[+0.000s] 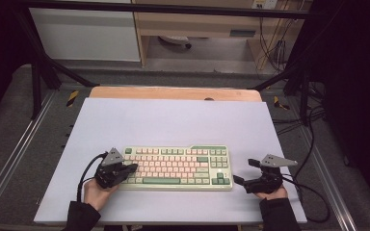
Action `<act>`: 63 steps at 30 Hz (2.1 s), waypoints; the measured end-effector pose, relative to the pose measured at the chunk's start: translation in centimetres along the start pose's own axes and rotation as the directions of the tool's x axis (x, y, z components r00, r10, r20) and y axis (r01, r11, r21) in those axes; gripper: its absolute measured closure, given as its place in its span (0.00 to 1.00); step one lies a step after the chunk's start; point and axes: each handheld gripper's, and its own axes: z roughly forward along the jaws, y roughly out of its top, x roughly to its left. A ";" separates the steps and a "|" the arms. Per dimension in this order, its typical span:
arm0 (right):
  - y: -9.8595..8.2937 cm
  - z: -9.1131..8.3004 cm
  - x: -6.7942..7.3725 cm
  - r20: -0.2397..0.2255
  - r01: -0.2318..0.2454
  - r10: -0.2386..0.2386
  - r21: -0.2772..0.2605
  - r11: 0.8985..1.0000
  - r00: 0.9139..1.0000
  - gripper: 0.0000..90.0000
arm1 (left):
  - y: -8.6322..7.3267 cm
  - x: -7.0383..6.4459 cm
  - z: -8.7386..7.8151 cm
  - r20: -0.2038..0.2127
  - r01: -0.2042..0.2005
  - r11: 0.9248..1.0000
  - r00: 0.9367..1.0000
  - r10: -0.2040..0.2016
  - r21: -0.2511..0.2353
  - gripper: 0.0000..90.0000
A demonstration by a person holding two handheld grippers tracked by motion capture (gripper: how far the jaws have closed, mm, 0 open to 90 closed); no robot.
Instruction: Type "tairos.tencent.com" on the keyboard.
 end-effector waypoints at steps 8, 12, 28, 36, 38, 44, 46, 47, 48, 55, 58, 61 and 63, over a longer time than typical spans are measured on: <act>1.7 0.2 1.8 -0.011 0.029 -0.029 0.000 1.000 1.000 0.12 | -0.3 0.7 -1.5 -0.008 0.024 0.999 1.000 -0.024 -0.039 1.00; 2.5 0.5 3.0 -0.037 0.048 -0.048 0.005 0.999 0.998 0.20 | -0.5 1.0 -2.2 -0.005 0.033 0.998 0.999 -0.034 -0.059 1.00; 4.6 3.2 6.6 -0.135 0.064 -0.059 0.030 0.997 0.989 0.60 | -0.8 1.3 -2.5 -0.004 0.039 0.997 0.999 -0.039 -0.066 1.00; 5.2 4.2 7.4 -0.152 0.067 -0.061 0.036 0.997 0.987 0.75 | -0.8 1.4 -2.5 -0.002 0.040 0.997 0.999 -0.040 -0.067 1.00; 5.4 4.6 7.6 -0.159 0.065 -0.058 0.036 0.997 0.986 0.82 | -0.8 1.4 -2.5 -0.001 0.042 0.997 0.999 -0.043 -0.068 1.00; 5.9 5.5 8.1 -0.176 0.066 -0.058 0.042 0.997 0.983 0.92 | -0.8 1.4 -2.5 0.000 0.042 0.997 0.999 -0.042 -0.070 1.00; 6.2 6.2 8.5 -0.174 0.067 -0.057 0.052 0.996 0.983 0.97 | -0.8 1.4 -2.5 0.001 0.043 0.997 0.999 -0.043 -0.070 1.00; 6.2 6.2 8.5 -0.174 0.067 -0.057 0.052 0.996 0.983 0.97 | -0.8 1.4 -2.5 0.001 0.042 0.997 0.999 -0.042 -0.071 1.00; 6.3 6.5 8.6 -0.174 0.069 -0.059 0.052 0.996 0.983 0.98 | -0.8 1.4 -2.5 0.003 0.043 0.997 0.999 -0.043 -0.070 1.00; 7.0 8.2 9.8 -0.174 0.081 -0.068 0.064 0.995 0.982 1.00 | -0.8 1.4 -2.4 0.007 0.045 0.996 0.999 -0.045 -0.073 1.00; 7.3 9.1 10.4 -0.176 0.079 -0.067 0.063 0.995 0.982 1.00 | -0.8 1.4 -2.4 0.007 0.043 0.996 0.999 -0.043 -0.072 1.00; 7.5 9.8 10.8 -0.176 0.082 -0.070 0.061 0.995 0.982 1.00 | -0.8 1.4 -2.4 0.007 0.042 0.996 0.999 -0.042 -0.074 1.00; 7.6 10.0 10.9 -0.173 0.083 -0.071 0.063 0.994 0.982 1.00 | -0.9 1.4 -2.4 0.008 0.043 0.996 0.999 -0.043 -0.073 1.00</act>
